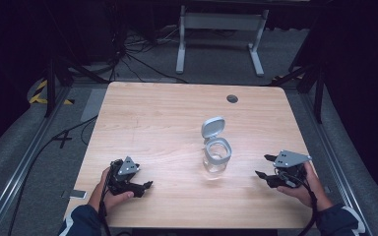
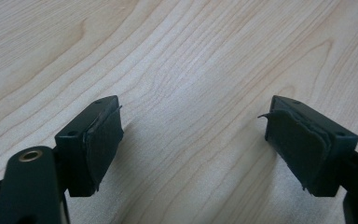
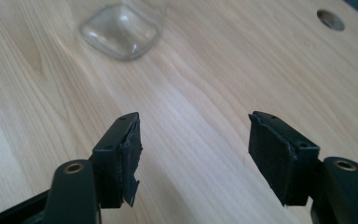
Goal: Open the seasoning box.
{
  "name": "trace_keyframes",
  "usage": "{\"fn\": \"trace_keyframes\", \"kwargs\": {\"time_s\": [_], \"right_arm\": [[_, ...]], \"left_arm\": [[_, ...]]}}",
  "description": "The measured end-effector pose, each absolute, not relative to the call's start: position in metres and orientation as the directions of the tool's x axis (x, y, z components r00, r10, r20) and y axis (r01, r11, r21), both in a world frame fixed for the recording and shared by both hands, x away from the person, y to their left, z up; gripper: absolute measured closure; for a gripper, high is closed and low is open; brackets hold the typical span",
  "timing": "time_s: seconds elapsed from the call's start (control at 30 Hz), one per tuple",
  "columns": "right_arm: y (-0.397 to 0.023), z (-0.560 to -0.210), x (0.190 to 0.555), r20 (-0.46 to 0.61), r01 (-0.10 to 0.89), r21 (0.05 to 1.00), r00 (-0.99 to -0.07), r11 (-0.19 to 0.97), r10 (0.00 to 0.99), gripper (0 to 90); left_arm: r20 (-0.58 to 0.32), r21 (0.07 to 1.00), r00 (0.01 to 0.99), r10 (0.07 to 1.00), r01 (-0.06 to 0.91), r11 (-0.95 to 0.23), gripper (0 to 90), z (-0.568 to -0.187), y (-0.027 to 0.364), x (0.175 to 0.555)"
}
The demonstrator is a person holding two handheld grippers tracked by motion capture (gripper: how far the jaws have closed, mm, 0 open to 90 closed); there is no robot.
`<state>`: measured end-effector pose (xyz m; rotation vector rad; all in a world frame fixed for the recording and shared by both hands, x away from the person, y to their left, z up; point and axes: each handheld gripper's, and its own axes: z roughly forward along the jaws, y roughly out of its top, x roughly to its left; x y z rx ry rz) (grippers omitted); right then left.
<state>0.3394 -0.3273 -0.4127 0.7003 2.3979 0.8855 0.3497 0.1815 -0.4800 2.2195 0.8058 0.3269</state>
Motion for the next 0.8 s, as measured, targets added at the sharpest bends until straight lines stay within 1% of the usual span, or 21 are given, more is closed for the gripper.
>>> {"fn": "trace_keyframes", "kwargs": {"time_s": [0.1,0.2,0.23,0.5,0.67,0.8], "right_arm": [[-0.338,-0.420,0.335,-0.257,0.316,0.679,-0.742,0.662,0.619,34.1],[-0.350,-0.426,0.332,-0.235,0.341,0.687,-0.730,0.641,0.641,33.8],[-0.356,-0.428,0.331,-0.211,0.364,0.692,-0.724,0.624,0.657,33.8],[-0.379,-0.441,0.325,-0.182,0.409,0.695,-0.697,0.592,0.694,32.6],[-0.395,-0.457,0.319,-0.127,0.455,0.701,-0.677,0.549,0.724,31.7],[-0.407,-0.464,0.314,-0.064,0.480,0.737,-0.652,0.477,0.756,30.4]], "left_arm": [[-0.008,0.721,0.773,0.634,0.444,-0.532,18.5,-0.480,0.181,0.350],[-0.008,0.720,0.772,0.635,0.445,-0.532,18.1,-0.480,0.181,0.351],[-0.008,0.721,0.772,0.635,0.445,-0.532,17.9,-0.480,0.181,0.351],[-0.014,0.712,0.772,0.635,0.453,-0.536,17.4,-0.479,0.180,0.351],[-0.014,0.713,0.772,0.636,0.454,-0.535,17.3,-0.479,0.180,0.351],[-0.016,0.712,0.772,0.636,0.455,-0.534,17.2,-0.479,0.180,0.351]]}}
